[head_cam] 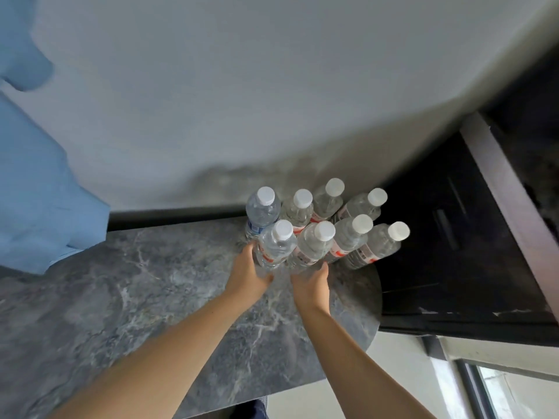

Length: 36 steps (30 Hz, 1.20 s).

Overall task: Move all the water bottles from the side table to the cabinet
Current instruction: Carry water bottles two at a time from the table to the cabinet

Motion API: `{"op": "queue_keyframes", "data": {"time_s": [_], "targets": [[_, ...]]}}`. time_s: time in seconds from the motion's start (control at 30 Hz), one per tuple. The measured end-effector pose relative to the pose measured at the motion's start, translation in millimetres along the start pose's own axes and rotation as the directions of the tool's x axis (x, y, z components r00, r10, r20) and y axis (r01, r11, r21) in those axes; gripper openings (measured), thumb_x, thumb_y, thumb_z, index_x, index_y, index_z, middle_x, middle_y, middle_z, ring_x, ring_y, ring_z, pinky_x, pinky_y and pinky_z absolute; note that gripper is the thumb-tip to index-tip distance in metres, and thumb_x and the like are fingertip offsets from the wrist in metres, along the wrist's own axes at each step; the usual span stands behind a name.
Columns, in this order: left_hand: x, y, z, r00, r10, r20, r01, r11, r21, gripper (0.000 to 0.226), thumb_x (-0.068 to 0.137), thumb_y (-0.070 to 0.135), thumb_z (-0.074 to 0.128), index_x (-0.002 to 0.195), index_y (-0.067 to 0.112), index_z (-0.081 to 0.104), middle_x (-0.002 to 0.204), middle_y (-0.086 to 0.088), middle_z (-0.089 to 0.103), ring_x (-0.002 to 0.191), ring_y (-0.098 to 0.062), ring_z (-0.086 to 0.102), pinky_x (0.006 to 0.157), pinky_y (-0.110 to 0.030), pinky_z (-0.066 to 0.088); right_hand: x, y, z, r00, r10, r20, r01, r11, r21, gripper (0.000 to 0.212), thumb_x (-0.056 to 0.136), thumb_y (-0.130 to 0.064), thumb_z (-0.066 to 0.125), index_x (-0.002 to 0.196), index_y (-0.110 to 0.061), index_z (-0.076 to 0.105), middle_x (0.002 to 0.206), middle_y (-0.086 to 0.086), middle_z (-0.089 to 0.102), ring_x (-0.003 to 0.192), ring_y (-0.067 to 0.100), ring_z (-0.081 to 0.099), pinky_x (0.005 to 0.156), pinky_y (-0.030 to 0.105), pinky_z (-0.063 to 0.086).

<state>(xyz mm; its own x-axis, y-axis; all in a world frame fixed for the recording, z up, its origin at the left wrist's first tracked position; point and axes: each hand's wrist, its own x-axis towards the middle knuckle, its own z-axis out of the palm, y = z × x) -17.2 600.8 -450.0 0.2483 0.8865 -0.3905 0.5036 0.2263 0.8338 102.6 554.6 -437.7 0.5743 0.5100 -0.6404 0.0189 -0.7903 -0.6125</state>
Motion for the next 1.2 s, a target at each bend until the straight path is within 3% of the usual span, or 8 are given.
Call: {"op": "queue_keyframes", "data": {"time_s": [0.1,0.23,0.37,0.53,0.73,0.9,1.03,1.2], "targets": [[-31.7,12.6,-32.0,0.998,-0.061,0.017,0.059,0.995,0.086,0.076,0.082,0.021,0.072,0.144,0.013,0.030,0.138,-0.011,0.046,0.122,-0.023,0.047,0.095,-0.025,0.040,-31.6,-9.8,-7.4,0.992,0.095,0.083,-0.088,0.992,-0.088,0.046,0.087,-0.016,0.057,0.129,-0.003,0.042,0.119,0.016,0.060,0.101,0.031,0.058,0.077,0.033,0.043],[-79.7,35.6,-89.4,0.998,-0.070,0.000,0.070,0.994,0.081,0.065,0.088,0.024,0.063,0.144,0.021,0.029,0.133,-0.009,0.048,0.116,-0.017,0.050,0.093,-0.031,0.046,-84.0,-42.5,-12.8,0.924,0.128,0.361,-0.013,0.952,-0.305,0.007,0.089,-0.011,0.054,0.089,-0.007,0.060,0.092,0.015,0.060,0.080,0.022,0.056,0.068,0.029,0.043],[-139.8,56.1,-164.7,0.995,-0.066,-0.078,0.075,0.991,0.114,0.056,0.091,0.019,0.058,0.141,0.022,0.033,0.129,-0.006,0.054,0.114,-0.013,0.052,0.086,-0.021,0.041,-150.3,-94.1,3.1,0.841,-0.019,0.541,0.300,0.848,-0.436,0.022,0.093,-0.010,0.050,0.104,0.001,0.066,0.107,0.021,0.069,0.087,0.023,0.066,0.067,0.029,0.052],[-218.2,65.5,-263.3,0.963,-0.016,-0.270,0.051,0.991,0.124,0.048,0.091,0.015,0.059,0.136,0.020,0.042,0.112,-0.002,0.059,0.097,-0.007,0.056,0.067,-0.003,0.041,-251.9,-150.0,65.9,0.673,-0.164,0.722,0.619,0.659,-0.428,0.009,0.092,-0.013,0.050,0.087,-0.015,0.057,0.092,0.009,0.065,0.080,0.020,0.061,0.060,0.023,0.047],[-351.4,30.7,-390.5,0.899,0.000,-0.438,0.113,0.966,0.231,0.047,0.092,0.023,0.058,0.136,0.027,0.042,0.104,0.016,0.053,0.101,-0.002,0.055,0.082,-0.012,0.043,-414.7,-169.0,169.5,0.362,-0.244,0.900,0.898,0.350,-0.266,0.015,0.094,-0.013,0.050,0.104,-0.011,0.062,0.097,0.013,0.065,0.091,0.025,0.064,0.073,0.028,0.051],[-506.3,-26.6,-486.2,0.721,-0.084,-0.688,0.289,0.939,0.188,0.039,0.092,0.019,0.057,0.130,0.019,0.050,0.115,-0.001,0.058,0.108,-0.018,0.058,0.088,-0.024,0.044,-573.4,-134.3,259.6,0.099,-0.212,0.972,0.988,0.136,-0.071,0.031,0.096,-0.019,0.049,0.124,-0.008,0.057,0.124,0.013,0.062,0.110,0.029,0.062,0.086,0.031,0.048],[-620.0,-69.6,-522.5,0.592,-0.144,-0.793,0.394,0.910,0.129,0.034,0.091,0.017,0.056,0.125,0.015,0.054,0.111,-0.002,0.059,0.105,-0.020,0.058,0.086,-0.021,0.041,-680.8,-91.8,315.1,-0.121,-0.170,0.978,0.992,-0.038,0.116,0.030,0.095,-0.018,0.049,0.120,-0.005,0.060,0.123,0.016,0.062,0.115,0.032,0.058,0.098,0.038,0.045],[-741.1,-114.2,-538.1,0.428,-0.177,-0.887,0.528,0.845,0.086,0.039,0.092,0.018,0.056,0.131,0.017,0.052,0.127,0.000,0.057,0.115,-0.015,0.055,0.098,-0.024,0.041,-797.9,-20.5,366.1,-0.299,-0.014,0.954,0.943,-0.161,0.293,0.029,0.095,-0.019,0.049,0.116,-0.004,0.061,0.122,0.014,0.062,0.117,0.027,0.057,0.096,0.031,0.042]]}}
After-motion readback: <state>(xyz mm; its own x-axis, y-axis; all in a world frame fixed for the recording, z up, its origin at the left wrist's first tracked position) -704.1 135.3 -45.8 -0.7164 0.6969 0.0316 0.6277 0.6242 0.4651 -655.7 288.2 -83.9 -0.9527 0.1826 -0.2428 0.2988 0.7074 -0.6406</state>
